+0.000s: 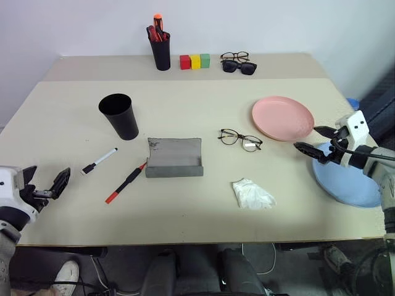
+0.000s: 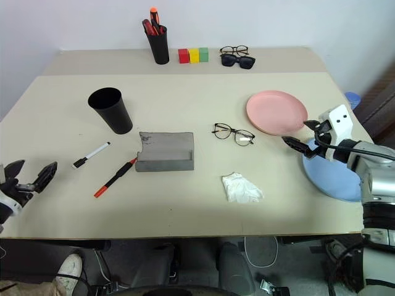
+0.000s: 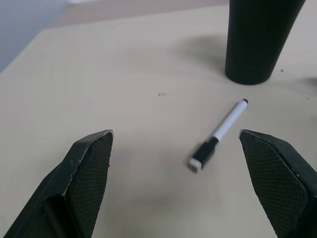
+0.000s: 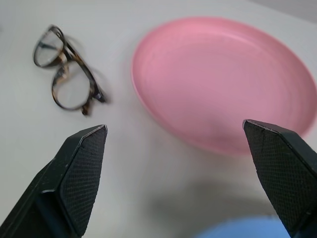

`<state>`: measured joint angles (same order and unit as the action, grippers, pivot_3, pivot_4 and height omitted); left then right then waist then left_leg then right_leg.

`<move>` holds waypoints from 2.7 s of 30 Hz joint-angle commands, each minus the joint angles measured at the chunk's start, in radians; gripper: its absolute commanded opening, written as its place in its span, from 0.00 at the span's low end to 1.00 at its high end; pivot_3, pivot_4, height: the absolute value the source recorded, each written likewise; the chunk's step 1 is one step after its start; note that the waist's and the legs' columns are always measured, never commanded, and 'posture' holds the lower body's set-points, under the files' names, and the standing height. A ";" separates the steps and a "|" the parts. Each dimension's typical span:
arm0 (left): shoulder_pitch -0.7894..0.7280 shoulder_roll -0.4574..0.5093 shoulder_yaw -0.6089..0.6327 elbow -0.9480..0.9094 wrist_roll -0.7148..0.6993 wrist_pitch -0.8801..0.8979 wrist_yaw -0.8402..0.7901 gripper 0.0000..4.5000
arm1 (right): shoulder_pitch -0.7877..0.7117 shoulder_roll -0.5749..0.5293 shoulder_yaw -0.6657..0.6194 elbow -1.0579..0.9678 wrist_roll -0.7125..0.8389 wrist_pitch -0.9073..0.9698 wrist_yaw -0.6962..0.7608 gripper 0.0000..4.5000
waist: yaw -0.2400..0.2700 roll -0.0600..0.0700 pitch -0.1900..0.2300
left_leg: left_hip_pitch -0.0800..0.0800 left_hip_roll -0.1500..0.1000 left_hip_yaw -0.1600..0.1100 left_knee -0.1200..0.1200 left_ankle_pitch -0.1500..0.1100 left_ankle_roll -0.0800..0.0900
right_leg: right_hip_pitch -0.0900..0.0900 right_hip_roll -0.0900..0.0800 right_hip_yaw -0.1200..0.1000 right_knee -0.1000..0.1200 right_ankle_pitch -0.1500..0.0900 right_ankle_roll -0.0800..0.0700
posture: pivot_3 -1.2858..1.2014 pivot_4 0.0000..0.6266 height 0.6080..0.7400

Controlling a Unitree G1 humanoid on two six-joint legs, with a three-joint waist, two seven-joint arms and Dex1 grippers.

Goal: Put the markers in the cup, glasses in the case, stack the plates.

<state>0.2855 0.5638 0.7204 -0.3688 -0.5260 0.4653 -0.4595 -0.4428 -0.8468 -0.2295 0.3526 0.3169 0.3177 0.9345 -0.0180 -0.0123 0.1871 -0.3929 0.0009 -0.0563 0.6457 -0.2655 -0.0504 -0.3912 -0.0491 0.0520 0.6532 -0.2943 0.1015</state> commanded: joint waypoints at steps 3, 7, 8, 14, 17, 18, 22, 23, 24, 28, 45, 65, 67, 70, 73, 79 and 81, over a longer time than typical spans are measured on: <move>0.018 -0.017 0.029 -0.056 -0.012 -0.003 0.033 0.92 | -0.054 -0.002 0.016 0.016 -0.010 -0.023 0.014 1.00 | 0.002 0.000 0.000 | 0.000 0.000 0.000 0.000 0.000 0.000 | 0.000 0.000 0.000 0.000 0.000 0.000 | 0.52 0.24 1.00; 0.016 -0.024 0.018 -0.063 -0.008 -0.002 0.050 0.92 | -0.083 0.007 0.042 -0.011 -0.011 -0.013 0.024 1.00 | 0.003 0.000 0.000 | 0.000 0.000 0.000 0.000 0.000 0.000 | 0.001 0.000 0.000 -0.001 0.000 0.000 | 0.52 0.24 1.00; 0.015 -0.023 0.014 -0.064 -0.007 0.000 0.053 0.92 | -0.089 0.012 0.049 -0.027 -0.009 -0.005 0.024 1.00 | 0.003 0.000 0.000 | 0.000 0.000 0.000 0.000 0.000 0.000 | 0.001 0.000 0.000 -0.001 0.000 0.000 | 0.52 0.24 1.00; -0.029 0.006 -0.032 -0.102 -0.015 0.065 0.080 0.92 | -0.091 0.096 0.109 -0.178 0.009 0.052 0.003 1.00 | 0.000 0.000 0.000 | 0.000 0.000 -0.001 0.000 0.000 0.000 | 0.000 0.000 0.000 -0.001 0.000 0.000 | 0.52 0.24 1.00; -0.081 0.032 -0.074 -0.095 -0.023 0.144 0.102 0.92 | -0.096 0.160 0.145 -0.274 0.023 0.091 -0.021 1.00 | 0.001 0.000 0.000 | 0.000 0.000 -0.001 0.000 0.000 0.000 | 0.001 0.000 0.000 0.000 0.000 0.000 | 0.52 0.24 1.00; -0.097 0.044 -0.088 -0.091 -0.023 0.172 0.106 0.96 | -0.097 0.178 0.153 -0.306 0.036 0.115 -0.026 1.00 | 0.001 0.000 0.000 | 0.000 0.000 -0.001 0.000 0.000 0.000 | 0.000 0.000 0.000 0.000 0.000 0.000 | 0.52 0.24 1.00; -0.249 0.135 -0.238 -0.056 0.041 0.351 0.177 0.96 | -0.060 0.263 0.234 -0.494 0.102 0.225 -0.033 1.00 | 0.007 0.000 0.000 | -0.001 -0.001 -0.003 0.000 0.000 0.000 | 0.000 0.000 -0.002 0.000 0.000 0.000 | 0.52 0.24 1.00; -0.263 0.148 -0.243 -0.040 0.050 0.368 0.180 0.96 | -0.053 0.276 0.246 -0.526 0.106 0.243 -0.046 1.00 | 0.004 0.000 0.000 | -0.001 -0.001 -0.004 0.000 0.000 0.000 | 0.001 0.001 -0.002 0.000 0.000 0.000 | 0.52 0.24 1.00; -0.341 0.169 -0.296 0.001 0.050 0.455 0.192 0.96 | -0.050 0.305 0.268 -0.556 0.091 0.239 -0.075 1.00 | 0.003 0.000 0.000 | -0.001 -0.001 -0.004 0.000 0.000 0.000 | 0.000 0.001 -0.002 0.000 0.000 0.000 | 0.52 0.24 1.00; -0.609 0.226 -0.452 0.187 0.069 0.638 0.174 0.96 | -0.053 0.405 0.365 -0.652 0.049 0.273 -0.180 1.00 | 0.001 -0.001 0.000 | -0.001 -0.003 -0.004 0.001 0.000 0.000 | -0.001 0.002 -0.002 0.002 0.000 0.000 | 0.52 0.24 1.00; -0.964 0.311 -0.749 0.617 0.202 0.784 0.012 0.36 | -0.028 0.546 0.485 -0.712 -0.005 0.255 -0.299 1.00 | -0.027 -0.002 0.000 | -0.009 -0.004 -0.004 0.002 0.003 -0.004 | -0.014 0.003 -0.001 0.012 0.000 0.000 | 0.52 0.24 1.00; -1.071 0.011 -0.374 0.408 0.254 -0.124 0.296 0.01 | -0.228 0.691 0.381 -0.495 -0.027 0.018 -0.377 1.00 | 0.016 -0.008 -0.001 | -0.016 -0.005 -0.004 0.005 0.003 -0.005 | -0.019 -0.004 -0.003 0.011 0.001 0.001 | 0.52 0.24 1.00; -1.087 -0.022 -0.425 0.436 0.293 -0.166 0.296 0.01 | -0.239 0.701 0.384 -0.486 -0.026 0.005 -0.374 1.00 | 0.010 -0.008 -0.001 | -0.016 -0.007 -0.004 0.005 0.003 -0.005 | -0.019 -0.003 -0.004 0.012 0.001 0.001 | 0.52 0.24 1.00; -1.089 -0.050 -0.458 0.477 0.337 -0.217 0.317 0.01 | -0.240 0.705 0.392 -0.480 -0.031 -0.008 -0.373 1.00 | -0.005 -0.008 -0.001 | -0.016 -0.006 -0.004 0.005 0.003 -0.005 | -0.020 -0.001 -0.003 0.012 0.001 0.001 | 0.52 0.24 1.00; -1.061 -0.086 -0.484 0.513 0.354 -0.256 0.316 0.01 | -0.232 0.705 0.398 -0.482 -0.039 -0.013 -0.375 1.00 | -0.022 -0.008 -0.001 | -0.016 -0.005 -0.002 0.004 0.003 -0.005 | -0.022 0.001 -0.002 0.013 0.001 0.001 | 0.52 0.24 1.00; -0.975 -0.127 -0.484 0.543 0.384 -0.296 0.345 0.01 | -0.218 0.703 0.394 -0.500 -0.043 -0.008 -0.390 1.00 | -0.027 -0.008 -0.001 | -0.016 -0.005 -0.002 0.004 0.003 -0.005 | -0.022 0.001 -0.002 0.014 0.001 0.001 | 0.52 0.24 1.00; -0.959 -0.131 -0.482 0.547 0.390 -0.301 0.355 0.01 | -0.214 0.700 0.394 -0.501 -0.043 -0.007 -0.391 1.00 | -0.025 -0.008 -0.001 | -0.016 -0.005 -0.003 0.004 0.003 -0.005 | -0.022 0.001 -0.002 0.014 0.001 0.001 | 0.52 0.24 1.00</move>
<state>-0.6605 0.4262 0.2187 0.2030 -0.1497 0.1976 -0.1188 -0.6527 -0.1506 0.1742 -0.1086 0.2761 0.3222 0.5475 -0.0432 -0.0199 0.1857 -0.4089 -0.0040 -0.0590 0.6501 -0.2625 -0.0549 -0.4128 -0.0487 0.0500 0.6671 -0.2934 0.1029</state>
